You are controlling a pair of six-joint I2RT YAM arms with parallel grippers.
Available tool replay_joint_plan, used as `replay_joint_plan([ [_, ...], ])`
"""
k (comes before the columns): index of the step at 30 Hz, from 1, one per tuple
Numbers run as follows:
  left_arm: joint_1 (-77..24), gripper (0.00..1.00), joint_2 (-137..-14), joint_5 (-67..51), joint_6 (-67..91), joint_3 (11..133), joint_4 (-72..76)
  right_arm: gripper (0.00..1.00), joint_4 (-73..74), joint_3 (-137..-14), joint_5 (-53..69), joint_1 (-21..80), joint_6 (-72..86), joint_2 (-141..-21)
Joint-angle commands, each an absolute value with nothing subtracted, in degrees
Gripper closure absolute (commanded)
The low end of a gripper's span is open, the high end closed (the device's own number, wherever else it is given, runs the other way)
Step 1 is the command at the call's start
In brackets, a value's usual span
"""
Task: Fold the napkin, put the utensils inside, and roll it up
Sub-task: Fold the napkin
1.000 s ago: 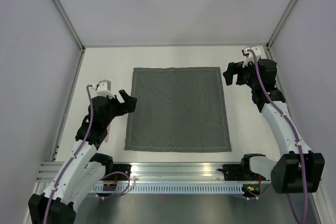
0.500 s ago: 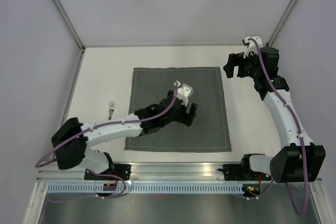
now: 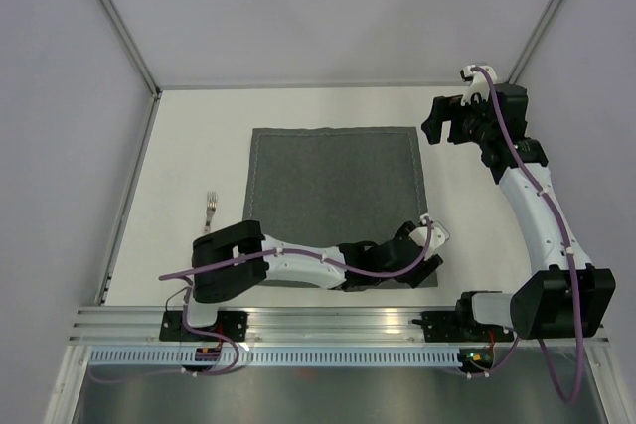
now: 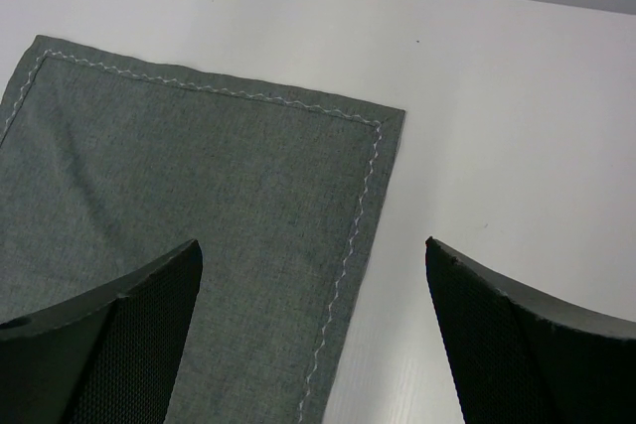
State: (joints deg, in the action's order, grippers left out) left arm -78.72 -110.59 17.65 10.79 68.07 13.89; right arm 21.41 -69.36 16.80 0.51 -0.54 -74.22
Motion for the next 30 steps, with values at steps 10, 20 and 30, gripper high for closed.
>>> replay_joint_plan([
  [10,-82.88,0.39,-118.3,13.98,7.74,72.77,22.06,0.02,20.3,-68.56,14.77,0.35,0.7,-74.79],
  [20,-84.02,0.39,-122.25,13.97,6.59,74.09,23.82,0.02,20.21,-68.12,14.76,0.35,0.53,-75.41],
  [30,-85.34,0.42,-124.45,16.17,4.48,74.53,23.12,0.02,20.13,-67.5,14.68,0.44,0.53,-75.5],
])
